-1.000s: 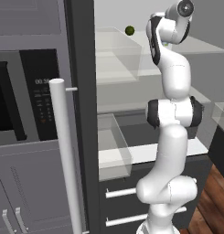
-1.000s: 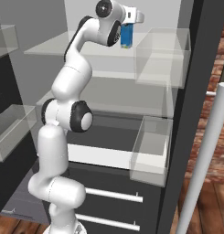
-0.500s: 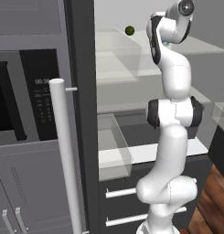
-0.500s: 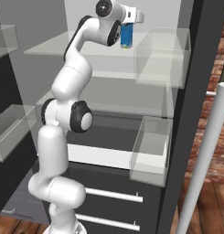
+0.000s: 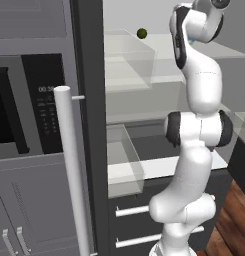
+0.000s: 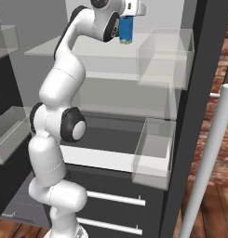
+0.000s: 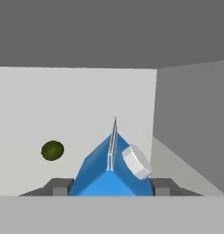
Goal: Take out the milk from the fridge and place it on the tray on the counter. Then take the sugar cube near the tray and place it in the tray.
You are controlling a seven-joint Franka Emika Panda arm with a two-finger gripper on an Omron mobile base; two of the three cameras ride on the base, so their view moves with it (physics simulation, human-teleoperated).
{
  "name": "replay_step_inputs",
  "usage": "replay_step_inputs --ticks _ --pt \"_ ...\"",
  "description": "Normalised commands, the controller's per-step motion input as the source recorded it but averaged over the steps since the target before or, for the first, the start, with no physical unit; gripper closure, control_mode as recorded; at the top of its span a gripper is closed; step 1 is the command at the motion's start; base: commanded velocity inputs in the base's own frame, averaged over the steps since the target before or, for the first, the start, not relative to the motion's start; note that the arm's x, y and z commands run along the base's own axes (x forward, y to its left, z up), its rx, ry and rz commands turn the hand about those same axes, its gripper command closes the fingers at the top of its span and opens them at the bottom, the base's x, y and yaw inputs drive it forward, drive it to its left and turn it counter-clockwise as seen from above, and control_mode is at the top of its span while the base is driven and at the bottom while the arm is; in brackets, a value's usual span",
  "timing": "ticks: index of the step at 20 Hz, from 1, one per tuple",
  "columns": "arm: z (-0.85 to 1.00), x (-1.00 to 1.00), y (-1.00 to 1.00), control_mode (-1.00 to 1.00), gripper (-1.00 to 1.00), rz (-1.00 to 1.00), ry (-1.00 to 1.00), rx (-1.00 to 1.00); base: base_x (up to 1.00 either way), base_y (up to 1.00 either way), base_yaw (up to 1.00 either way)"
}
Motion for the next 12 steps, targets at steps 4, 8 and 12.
replay_step_inputs --ticks 4,8,12 --pt "0.23 -0.84 0.0 -1.0 1.0 0.0 -0.17 0.0 0.0 0.0 0.0" --pt "0.22 -0.97 0.0 -1.0 1.0 0.0 -0.19 0.0 0.0 0.0 0.0" --pt "0.22 -1.0 0.03 -1.0 1.0 -0.01 -0.14 0.0 0.0 0.0 0.0"
